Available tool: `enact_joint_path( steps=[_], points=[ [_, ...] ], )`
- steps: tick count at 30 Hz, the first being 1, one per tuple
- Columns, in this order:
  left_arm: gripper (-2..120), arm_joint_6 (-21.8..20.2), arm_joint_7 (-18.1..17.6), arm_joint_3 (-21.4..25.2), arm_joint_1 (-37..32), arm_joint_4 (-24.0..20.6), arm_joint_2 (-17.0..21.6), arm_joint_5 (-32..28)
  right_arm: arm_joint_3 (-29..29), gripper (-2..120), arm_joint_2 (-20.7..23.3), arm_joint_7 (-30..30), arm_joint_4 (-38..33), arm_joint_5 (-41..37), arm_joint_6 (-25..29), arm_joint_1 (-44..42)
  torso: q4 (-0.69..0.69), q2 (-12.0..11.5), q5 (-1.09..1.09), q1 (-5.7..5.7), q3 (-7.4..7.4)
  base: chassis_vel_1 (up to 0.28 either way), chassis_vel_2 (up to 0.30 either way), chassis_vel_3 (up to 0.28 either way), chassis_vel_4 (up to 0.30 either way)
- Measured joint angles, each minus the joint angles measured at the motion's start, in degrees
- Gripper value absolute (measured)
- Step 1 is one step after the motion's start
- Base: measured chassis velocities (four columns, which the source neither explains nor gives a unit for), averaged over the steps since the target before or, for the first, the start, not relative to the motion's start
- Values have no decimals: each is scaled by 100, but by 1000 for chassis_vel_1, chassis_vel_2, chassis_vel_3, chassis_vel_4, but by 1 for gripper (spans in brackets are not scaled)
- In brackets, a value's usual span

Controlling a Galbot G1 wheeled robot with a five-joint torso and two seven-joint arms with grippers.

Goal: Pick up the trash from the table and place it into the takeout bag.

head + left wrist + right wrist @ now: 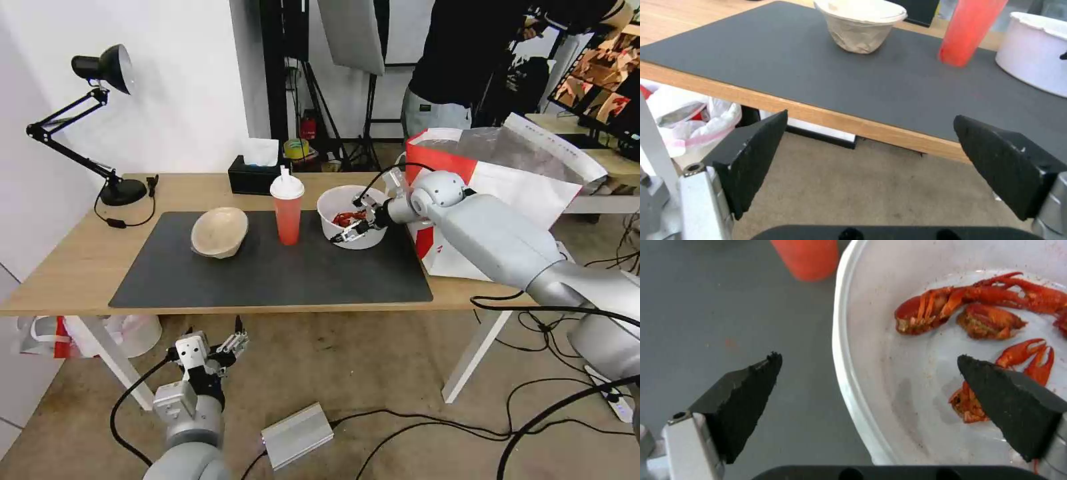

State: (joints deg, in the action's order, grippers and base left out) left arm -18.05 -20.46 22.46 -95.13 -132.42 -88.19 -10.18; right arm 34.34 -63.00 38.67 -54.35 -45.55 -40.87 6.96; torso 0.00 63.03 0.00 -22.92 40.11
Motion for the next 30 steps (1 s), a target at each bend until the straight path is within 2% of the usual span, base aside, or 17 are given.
enact_joint_path(
  steps=[2,6,10,12,15,16,18,20,24,30],
  points=[
    [100,0,0,-8,0,0,-6,7,7,100,0,2,-1,0,1,14,0,0,0,0,0,0,0,0,0],
    [100,0,0,-23,-10,-9,-14,23,29,91,4,1,-11,0,2,32,0,0,0,0,0,0,0,0,0],
    [100,0,0,-25,-16,-29,-16,29,46,71,8,-9,-13,-2,2,34,0,0,0,0,0,0,0,0,0],
    [100,0,0,-25,-16,-31,-17,30,47,68,7,-10,-14,-2,2,34,0,0,0,0,0,0,0,0,0],
    [100,0,0,-23,-12,-40,-14,32,49,52,-11,-15,-13,-1,2,35,0,0,0,0,0,0,0,0,0],
    [100,0,0,-23,-12,-40,-14,32,49,52,-11,-15,-13,-1,2,35,0,0,0,0,0,0,0,0,0],
    [100,-2,0,-26,2,-40,-15,32,50,42,-23,-20,-9,0,2,35,0,0,0,0,0,0,0,0,0],
    [100,-2,0,-30,3,-40,-16,33,52,39,-25,-21,-9,0,2,34,0,0,0,0,0,0,0,0,0],
    [100,-4,-2,-38,7,-40,-20,34,65,19,-51,-22,7,12,2,27,0,0,0,0,0,0,0,0,0],
    [100,-5,-7,-41,20,-41,-21,34,68,5,-86,-30,54,29,6,22,0,0,-1,0,-1,0,0,0,0]
  ],
)
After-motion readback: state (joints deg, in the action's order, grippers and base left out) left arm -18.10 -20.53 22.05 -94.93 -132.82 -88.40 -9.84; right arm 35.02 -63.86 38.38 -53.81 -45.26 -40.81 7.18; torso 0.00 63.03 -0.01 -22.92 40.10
